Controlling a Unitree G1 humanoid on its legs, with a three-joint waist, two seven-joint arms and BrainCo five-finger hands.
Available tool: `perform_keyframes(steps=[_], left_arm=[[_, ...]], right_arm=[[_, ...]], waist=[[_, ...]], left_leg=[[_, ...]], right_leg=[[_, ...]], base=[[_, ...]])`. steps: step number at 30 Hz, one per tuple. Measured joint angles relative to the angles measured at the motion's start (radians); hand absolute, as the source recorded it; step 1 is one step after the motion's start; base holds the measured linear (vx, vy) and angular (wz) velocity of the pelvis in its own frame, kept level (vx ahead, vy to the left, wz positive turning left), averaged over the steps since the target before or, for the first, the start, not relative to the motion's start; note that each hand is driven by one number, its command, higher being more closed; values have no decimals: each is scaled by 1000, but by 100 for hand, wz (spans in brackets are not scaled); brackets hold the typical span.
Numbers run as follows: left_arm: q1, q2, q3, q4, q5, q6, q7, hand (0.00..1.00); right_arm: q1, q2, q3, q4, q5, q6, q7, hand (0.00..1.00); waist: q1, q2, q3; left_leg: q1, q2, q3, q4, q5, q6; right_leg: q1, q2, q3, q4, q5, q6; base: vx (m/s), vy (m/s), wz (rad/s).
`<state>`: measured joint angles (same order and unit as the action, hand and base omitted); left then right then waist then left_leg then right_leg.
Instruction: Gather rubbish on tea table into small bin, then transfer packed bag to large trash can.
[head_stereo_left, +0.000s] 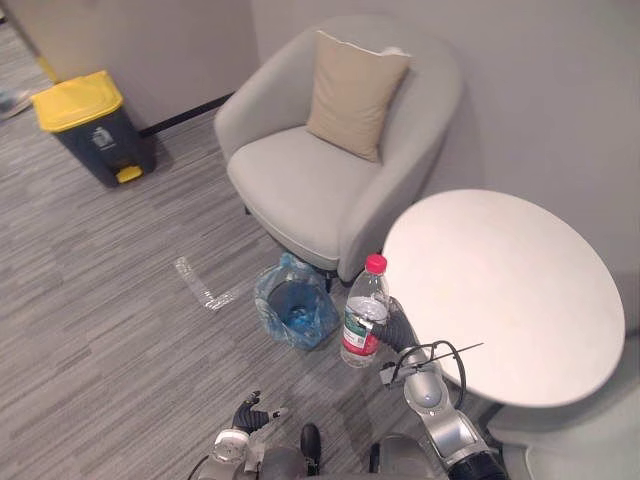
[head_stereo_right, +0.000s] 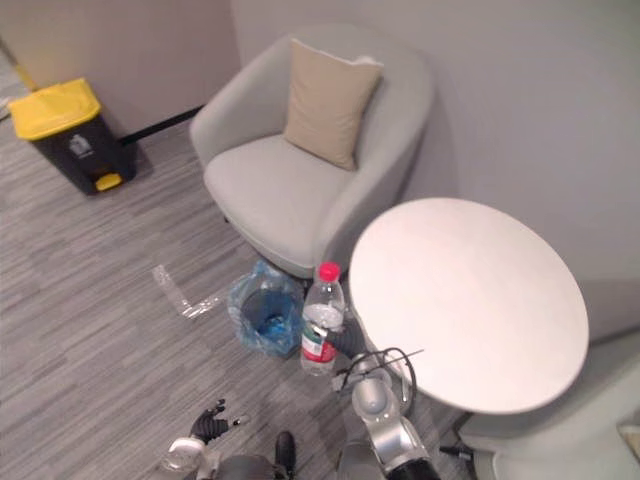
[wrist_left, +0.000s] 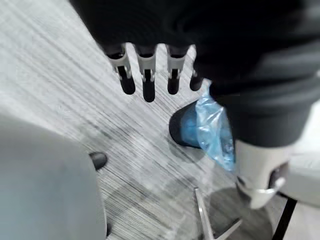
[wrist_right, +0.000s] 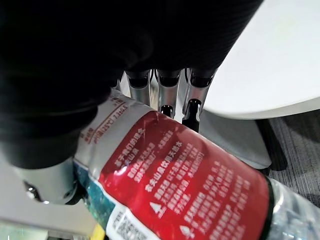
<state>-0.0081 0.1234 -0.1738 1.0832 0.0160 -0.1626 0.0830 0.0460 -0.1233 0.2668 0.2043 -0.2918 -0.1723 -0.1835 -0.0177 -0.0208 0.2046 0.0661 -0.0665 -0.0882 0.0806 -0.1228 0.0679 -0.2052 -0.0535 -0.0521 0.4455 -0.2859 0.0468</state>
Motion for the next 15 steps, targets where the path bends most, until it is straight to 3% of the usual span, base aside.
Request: perform_keyframes(steps=[3,4,6,9,12,13,14,15], left_arm=[[6,4,-1,-2,1,-2,1,0],[6,-14,1,-3,0,-1,4,0],[14,-21,3,-6,3,-2,5,0],[18,-21,0,-12,6,-3,5,0],[16,-19,0,-15,10,-6,4,0],[16,-19,-1,-16,11,-6,5,0],[15,-21,-3,-18,14,-5,5,0],[12,-32,-7,-23,23,-1,5,0]], right_arm=[[8,10,-18,-10,21,-1,6,100],[11,0,-21,-32,27,-3,8,100],[4,4,-28,-36,39,-6,7,100],[4,4,-41,-33,59,-7,2,100],[6,4,-50,-33,66,-7,-15,100],[8,4,-51,-34,67,-7,-15,100],[15,3,-58,-34,67,-7,-17,100],[25,-4,-69,-32,67,-6,-17,100]], waist=[[3,-20,-20],[17,24,-28],[22,46,-37],[21,52,-32],[20,50,-30],[18,50,-30],[10,56,-32],[3,68,-32]], left_leg=[[3,-8,-35,71,-52,-58],[-29,28,-22,173,-119,-91],[-67,70,69,291,-149,-139],[-78,148,214,435,-189,-144],[-111,225,278,406,-200,-148],[-118,245,291,381,-193,-143],[-133,283,311,308,-130,-132],[-140,298,290,255,-62,-195]], right_leg=[[1,-9,-19,-186,210,-9],[28,12,-58,-201,239,-46],[85,37,-67,-261,238,-62],[181,44,-65,-303,229,-81],[210,16,-62,-306,224,-73],[213,10,-68,-305,220,-65],[224,-2,-83,-305,203,-39],[242,-2,-100,-303,177,-3]], base=[[362,-168,100],[361,-151,53],[357,-130,22],[287,-55,2],[156,86,-3],[94,171,17],[125,261,40],[123,277,43]])
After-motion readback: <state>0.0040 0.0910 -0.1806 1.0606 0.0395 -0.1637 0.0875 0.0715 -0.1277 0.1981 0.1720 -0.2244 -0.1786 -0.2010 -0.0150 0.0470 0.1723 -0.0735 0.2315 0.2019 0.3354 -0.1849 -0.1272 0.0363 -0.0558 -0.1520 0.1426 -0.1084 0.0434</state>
